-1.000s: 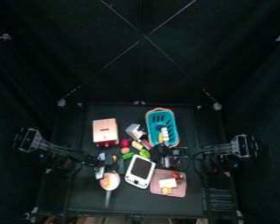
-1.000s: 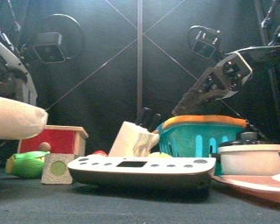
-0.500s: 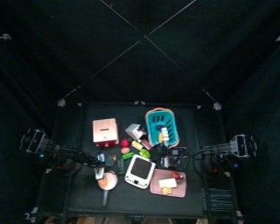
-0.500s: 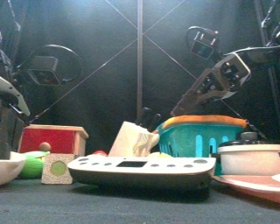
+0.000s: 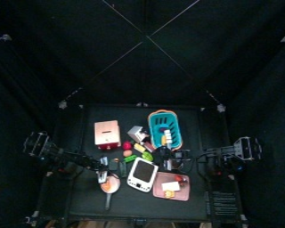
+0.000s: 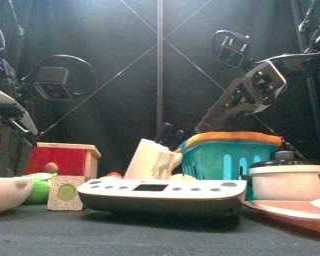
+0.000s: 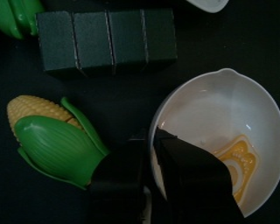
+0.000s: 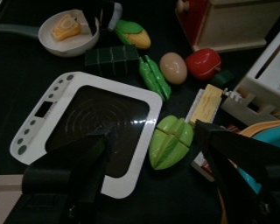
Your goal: Place pan to left bottom corner
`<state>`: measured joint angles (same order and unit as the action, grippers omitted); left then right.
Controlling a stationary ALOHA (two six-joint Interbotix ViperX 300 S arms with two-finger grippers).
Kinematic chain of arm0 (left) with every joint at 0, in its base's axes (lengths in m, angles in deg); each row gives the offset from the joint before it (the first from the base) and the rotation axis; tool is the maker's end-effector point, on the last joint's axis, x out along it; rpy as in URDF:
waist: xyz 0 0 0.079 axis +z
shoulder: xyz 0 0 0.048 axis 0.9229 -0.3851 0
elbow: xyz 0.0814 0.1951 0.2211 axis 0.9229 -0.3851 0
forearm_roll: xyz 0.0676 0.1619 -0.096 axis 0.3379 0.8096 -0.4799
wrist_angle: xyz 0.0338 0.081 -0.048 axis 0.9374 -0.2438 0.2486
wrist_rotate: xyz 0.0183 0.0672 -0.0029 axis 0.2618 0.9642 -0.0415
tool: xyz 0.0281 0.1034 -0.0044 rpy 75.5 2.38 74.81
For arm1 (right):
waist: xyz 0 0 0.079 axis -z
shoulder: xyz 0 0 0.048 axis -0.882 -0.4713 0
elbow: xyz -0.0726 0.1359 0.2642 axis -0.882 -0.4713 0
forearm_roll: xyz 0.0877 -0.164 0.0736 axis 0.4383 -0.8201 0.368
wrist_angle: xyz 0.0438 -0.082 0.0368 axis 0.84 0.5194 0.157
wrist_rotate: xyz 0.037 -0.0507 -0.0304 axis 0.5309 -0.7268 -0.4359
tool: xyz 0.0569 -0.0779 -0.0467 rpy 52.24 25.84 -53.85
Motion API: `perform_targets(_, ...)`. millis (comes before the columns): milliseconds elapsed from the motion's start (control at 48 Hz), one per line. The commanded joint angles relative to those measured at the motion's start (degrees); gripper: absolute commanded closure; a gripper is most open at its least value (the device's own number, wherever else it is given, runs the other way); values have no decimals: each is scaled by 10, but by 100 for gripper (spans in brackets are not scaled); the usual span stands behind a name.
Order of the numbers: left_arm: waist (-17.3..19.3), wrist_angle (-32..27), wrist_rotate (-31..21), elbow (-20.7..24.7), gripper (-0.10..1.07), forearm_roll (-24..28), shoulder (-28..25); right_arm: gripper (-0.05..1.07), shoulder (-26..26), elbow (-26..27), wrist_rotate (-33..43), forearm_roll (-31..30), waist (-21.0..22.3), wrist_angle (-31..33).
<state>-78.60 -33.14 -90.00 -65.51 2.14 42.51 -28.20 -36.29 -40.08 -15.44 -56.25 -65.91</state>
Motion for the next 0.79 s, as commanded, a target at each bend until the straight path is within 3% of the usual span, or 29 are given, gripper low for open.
perform_targets(0,4,1,1,10,37,1,10,2,8,12,0,0,3,-3)
perform_targets(167,8,0,1,9,30,0,27,2,8,12,0,0,3,-3)
perform_targets(500,23,-2,0,2,29,0,92,2,8,12,0,0,3,-3)
perform_targets(771,30,-1,0,3,29,0,99,2,8,12,0,0,2,-3)
